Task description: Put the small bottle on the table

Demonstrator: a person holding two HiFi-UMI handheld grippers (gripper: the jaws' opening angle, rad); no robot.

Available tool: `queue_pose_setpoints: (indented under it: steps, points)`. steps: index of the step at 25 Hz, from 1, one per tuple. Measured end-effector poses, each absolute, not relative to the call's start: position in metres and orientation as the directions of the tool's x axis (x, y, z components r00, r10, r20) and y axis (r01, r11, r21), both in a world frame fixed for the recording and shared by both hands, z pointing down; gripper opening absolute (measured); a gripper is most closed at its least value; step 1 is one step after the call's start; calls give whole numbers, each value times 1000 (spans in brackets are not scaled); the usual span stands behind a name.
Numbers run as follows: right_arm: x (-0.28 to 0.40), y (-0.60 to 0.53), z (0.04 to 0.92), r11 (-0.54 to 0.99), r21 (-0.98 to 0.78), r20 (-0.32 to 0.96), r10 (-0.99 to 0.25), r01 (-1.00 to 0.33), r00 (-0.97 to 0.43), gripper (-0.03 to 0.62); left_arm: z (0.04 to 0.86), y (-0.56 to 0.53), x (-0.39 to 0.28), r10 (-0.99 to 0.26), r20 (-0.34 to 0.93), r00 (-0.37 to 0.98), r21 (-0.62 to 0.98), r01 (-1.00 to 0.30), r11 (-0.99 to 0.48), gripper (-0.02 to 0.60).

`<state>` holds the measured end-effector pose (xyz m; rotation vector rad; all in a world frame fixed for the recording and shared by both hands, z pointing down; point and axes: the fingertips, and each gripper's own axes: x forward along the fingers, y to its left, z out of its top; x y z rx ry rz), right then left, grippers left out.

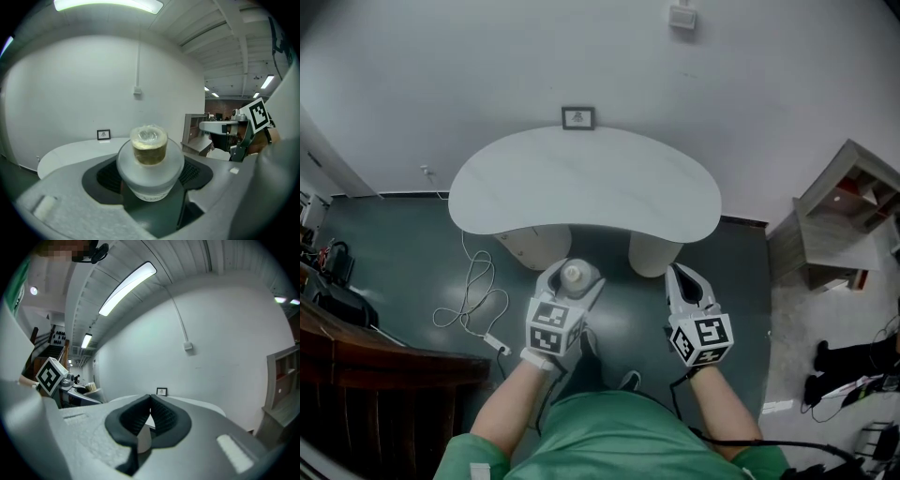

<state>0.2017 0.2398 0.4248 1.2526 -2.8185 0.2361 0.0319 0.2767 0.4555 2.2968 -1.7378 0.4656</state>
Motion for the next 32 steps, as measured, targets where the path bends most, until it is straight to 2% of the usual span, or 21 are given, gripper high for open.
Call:
queue_pose_setpoints:
  steps: [7, 19, 32]
  points:
    - [190, 199, 429, 607, -107, 135, -776, -788, -616, -5, 467, 229, 10, -878, 379, 292, 0, -949, -316, 347]
    - [123, 122, 438, 528, -48, 203, -826, -848, -526, -5, 483, 138, -64, -861, 352, 367, -17, -917, -398, 347]
    - [89, 78, 443, 489, -28, 245, -842, -872, -480, -5, 495, 78, -91, -833, 351, 427, 34, -895, -444, 347]
